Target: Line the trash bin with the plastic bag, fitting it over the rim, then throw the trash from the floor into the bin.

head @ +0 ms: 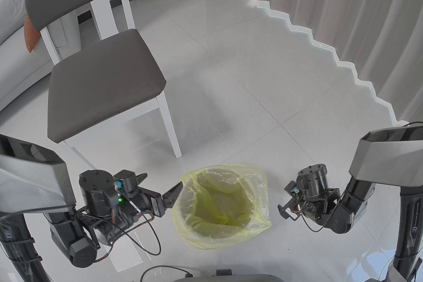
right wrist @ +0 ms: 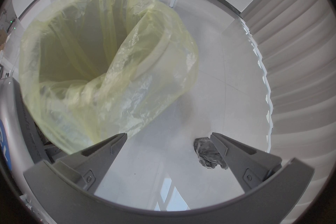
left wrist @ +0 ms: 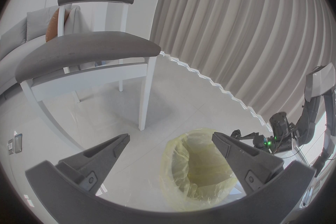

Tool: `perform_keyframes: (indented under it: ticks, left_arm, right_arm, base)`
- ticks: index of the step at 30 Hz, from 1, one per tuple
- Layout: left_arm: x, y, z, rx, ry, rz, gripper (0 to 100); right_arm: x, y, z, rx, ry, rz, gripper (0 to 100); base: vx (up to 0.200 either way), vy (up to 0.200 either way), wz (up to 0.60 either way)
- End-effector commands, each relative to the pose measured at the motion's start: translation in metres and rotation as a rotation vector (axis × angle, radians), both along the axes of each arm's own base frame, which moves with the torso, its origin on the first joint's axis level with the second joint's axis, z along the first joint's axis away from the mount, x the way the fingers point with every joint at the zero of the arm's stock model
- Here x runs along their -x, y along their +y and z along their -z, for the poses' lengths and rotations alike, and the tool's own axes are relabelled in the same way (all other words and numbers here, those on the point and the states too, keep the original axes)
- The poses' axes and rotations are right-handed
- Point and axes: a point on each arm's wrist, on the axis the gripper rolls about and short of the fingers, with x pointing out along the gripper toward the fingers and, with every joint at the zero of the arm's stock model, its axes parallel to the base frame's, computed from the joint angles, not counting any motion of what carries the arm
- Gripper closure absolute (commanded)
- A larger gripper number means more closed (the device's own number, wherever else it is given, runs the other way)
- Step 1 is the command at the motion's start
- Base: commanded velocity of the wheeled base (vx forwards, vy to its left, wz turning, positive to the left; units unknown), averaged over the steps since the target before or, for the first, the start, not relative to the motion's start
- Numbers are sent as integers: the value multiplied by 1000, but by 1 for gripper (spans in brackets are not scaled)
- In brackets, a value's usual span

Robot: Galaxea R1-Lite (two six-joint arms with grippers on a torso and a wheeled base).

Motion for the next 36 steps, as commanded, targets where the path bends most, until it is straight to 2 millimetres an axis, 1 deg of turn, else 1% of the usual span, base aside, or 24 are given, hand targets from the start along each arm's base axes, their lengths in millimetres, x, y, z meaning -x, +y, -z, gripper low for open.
perform_keyframes:
  ticks: [1,2,3,4,5,6,7,9,11,12,15,17,18,22,25,26,27,28,29,31,36]
  left_arm:
    - [-2,-31,27,-47,45,99,0]
    - [-3,-37,31,-63,48,120,0]
    - [-3,-38,32,-66,49,122,0]
    - [-8,-44,37,-87,48,144,0]
    - [-8,-44,37,-87,48,144,0]
    - [-14,-52,43,-98,51,176,0]
    - [-15,-54,44,-99,54,183,0]
    - [-18,-68,53,-105,81,242,0]
    - [-19,-72,57,-113,94,251,0]
    - [-22,-78,64,-127,112,261,0]
    - [-31,-86,77,-151,138,265,0]
    - [-33,-88,78,-155,141,265,0]
    - [-36,-91,82,-167,155,270,0]
    - [-40,-96,86,-213,184,284,0]
    - [-46,-104,86,-230,197,292,0]
    - [-46,-105,86,-232,197,294,0]
    - [-46,-110,86,-243,213,303,0]
    - [-46,-110,86,-243,213,303,0]
    - [-50,-115,86,-255,229,308,0]
    - [-52,-117,86,-264,238,310,0]
    - [-53,-120,89,-306,255,334,0]
  right_arm:
    - [0,-25,-44,-107,-107,89,0]
    - [2,-29,-51,-134,-120,109,0]
    - [2,-30,-52,-136,-121,111,0]
    - [2,-35,-59,-165,-140,140,0]
    - [2,-35,-59,-165,-140,140,0]
    - [3,-41,-67,-203,-163,177,0]
    - [3,-42,-68,-209,-165,182,0]
    - [6,-51,-76,-251,-186,228,0]
    - [6,-55,-79,-261,-193,241,0]
    - [7,-60,-83,-279,-205,262,0]
    - [6,-67,-87,-322,-221,294,0]
    - [6,-68,-88,-340,-220,299,0]
    - [7,-71,-90,-378,-216,299,0]
    - [7,-79,-88,-428,-199,308,0]
    - [5,-79,-90,-477,-192,295,0]
    - [5,-79,-90,-478,-192,294,0]
    - [4,-80,-91,-477,-195,289,0]
    - [4,-80,-91,-477,-195,289,0]
    - [5,-84,-96,-481,-211,295,0]
    - [6,-88,-100,-487,-218,298,0]
    - [4,-102,-102,-499,-229,317,0]
  base:
    - [0,0,0]
    - [0,0,0]
    - [0,0,0]
    - [0,0,0]
    - [0,0,0]
    - [0,0,0]
    - [0,0,0]
    - [0,0,0]
    - [0,0,0]
    - [0,0,0]
    - [0,0,0]
    - [0,0,0]
    - [0,0,0]
    - [0,0,0]
    - [0,0,0]
    - [0,0,0]
    - [0,0,0]
    - [0,0,0]
    - [0,0,0]
    - [0,0,0]
    - [0,0,0]
